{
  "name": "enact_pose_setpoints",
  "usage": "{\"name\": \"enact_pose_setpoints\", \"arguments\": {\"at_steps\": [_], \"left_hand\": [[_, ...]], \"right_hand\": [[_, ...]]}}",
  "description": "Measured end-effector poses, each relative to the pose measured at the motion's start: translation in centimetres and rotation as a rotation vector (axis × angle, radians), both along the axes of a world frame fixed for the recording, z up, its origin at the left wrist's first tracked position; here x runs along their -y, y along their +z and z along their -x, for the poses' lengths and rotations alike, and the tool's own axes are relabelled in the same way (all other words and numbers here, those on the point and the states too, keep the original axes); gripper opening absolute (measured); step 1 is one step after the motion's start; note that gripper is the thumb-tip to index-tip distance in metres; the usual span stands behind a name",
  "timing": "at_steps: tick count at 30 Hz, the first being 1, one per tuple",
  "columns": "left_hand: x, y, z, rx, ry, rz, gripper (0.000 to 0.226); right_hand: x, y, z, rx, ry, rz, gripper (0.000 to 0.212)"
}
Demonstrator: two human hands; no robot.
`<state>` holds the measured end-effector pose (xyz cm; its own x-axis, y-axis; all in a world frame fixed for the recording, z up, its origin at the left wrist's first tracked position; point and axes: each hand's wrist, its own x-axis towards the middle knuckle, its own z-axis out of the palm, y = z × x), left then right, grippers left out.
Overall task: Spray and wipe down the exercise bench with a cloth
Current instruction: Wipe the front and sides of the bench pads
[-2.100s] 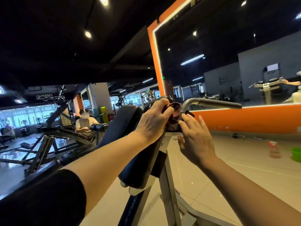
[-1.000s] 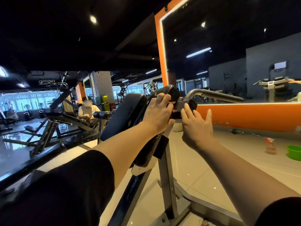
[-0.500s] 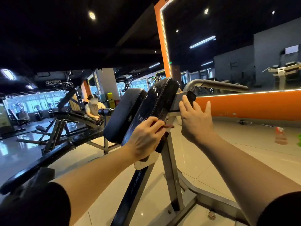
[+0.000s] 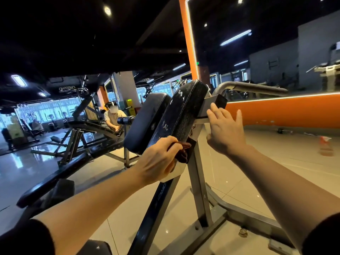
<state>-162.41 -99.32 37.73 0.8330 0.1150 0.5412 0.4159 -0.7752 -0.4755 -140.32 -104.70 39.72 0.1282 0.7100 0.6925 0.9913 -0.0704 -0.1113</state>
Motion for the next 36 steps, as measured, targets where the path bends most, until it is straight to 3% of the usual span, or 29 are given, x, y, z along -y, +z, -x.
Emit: {"name": "enact_pose_setpoints", "arguments": {"at_steps": [3,5,7,9,17,20,22,25,28,31,36], "left_hand": [[0.8,1.3,-0.6,0.296,-0.113,0.228,0.031],[1.1,2.4,-1.8,0.488,-0.146,0.348,0.045],[1.2,3.6,-3.0,0.562,-0.145,0.387,0.054],[1.1,4.8,-3.7,0.558,-0.139,0.33,0.052],[-0.5,8.9,-7.4,0.495,-0.113,0.074,0.06],[-1.9,11.0,-9.9,0.584,-0.136,-0.024,0.032],[-3.0,12.5,-11.5,0.611,-0.152,-0.061,0.018],[-5.4,12.7,-14.0,0.422,0.021,-0.097,0.018],[-7.1,10.5,-15.4,0.083,0.318,-0.108,0.053],[-8.3,9.9,-15.3,0.002,0.369,-0.158,0.059],[-7.5,9.5,-14.3,-0.074,0.401,-0.243,0.054]], "right_hand": [[1.3,-1.2,1.9,-0.377,0.383,-0.176,0.048],[2.0,-1.1,3.3,-0.696,0.607,-0.176,0.041],[2.4,-0.5,4.1,-0.888,0.741,-0.155,0.042],[2.8,0.1,4.2,-0.949,0.803,-0.158,0.052],[1.2,1.4,1.7,-0.827,0.456,-0.366,0.045],[0.3,3.1,0.6,-0.756,0.509,-0.422,0.038],[-0.7,4.1,-0.2,-0.501,0.344,-0.444,0.021],[-1.9,4.4,-1.9,-0.197,0.059,-0.406,0.021],[-2.7,2.8,-3.4,-0.146,0.089,-0.278,0.046],[-3.7,1.5,-4.5,-0.007,0.003,-0.251,0.06],[-3.7,2.0,-4.6,0.08,-0.051,-0.313,0.048]]}}
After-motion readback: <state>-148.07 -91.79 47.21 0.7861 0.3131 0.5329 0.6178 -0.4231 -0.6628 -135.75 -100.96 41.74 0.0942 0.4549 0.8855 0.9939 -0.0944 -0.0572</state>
